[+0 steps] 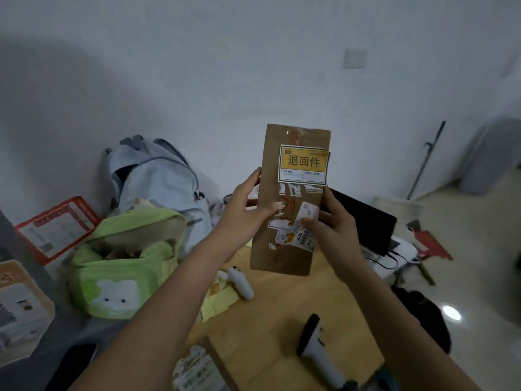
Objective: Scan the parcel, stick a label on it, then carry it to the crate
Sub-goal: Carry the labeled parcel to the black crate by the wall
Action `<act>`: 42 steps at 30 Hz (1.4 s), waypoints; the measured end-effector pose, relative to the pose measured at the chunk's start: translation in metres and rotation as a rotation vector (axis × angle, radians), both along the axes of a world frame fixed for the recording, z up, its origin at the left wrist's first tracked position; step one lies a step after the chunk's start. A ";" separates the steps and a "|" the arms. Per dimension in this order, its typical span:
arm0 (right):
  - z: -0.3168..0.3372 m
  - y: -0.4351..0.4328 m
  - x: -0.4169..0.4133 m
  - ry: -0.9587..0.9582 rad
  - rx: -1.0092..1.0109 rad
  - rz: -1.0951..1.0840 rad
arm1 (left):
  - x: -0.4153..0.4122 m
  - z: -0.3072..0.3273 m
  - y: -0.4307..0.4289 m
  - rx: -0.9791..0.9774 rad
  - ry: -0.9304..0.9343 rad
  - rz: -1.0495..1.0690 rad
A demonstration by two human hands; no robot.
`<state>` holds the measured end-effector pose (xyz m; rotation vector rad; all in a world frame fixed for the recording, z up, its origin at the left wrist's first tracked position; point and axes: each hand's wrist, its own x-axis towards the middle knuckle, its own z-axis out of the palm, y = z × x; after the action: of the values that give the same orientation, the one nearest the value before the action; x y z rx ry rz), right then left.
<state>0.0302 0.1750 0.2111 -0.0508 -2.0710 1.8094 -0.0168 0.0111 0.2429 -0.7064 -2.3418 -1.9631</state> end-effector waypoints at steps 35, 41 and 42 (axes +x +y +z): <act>-0.019 0.330 0.656 -0.052 -0.156 -1.284 | 0.519 -0.041 0.486 -0.040 -0.183 -1.318; -0.014 0.347 0.689 -0.032 -0.144 -1.308 | 0.551 -0.031 0.501 -0.048 -0.157 -1.342; -0.014 0.349 0.692 -0.021 -0.153 -1.315 | 0.554 -0.028 0.504 -0.048 -0.155 -1.348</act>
<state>0.7218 0.5238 0.1973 -1.1543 -1.2545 1.0525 0.5370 0.5149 0.2152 -2.7087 -2.0682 -2.2210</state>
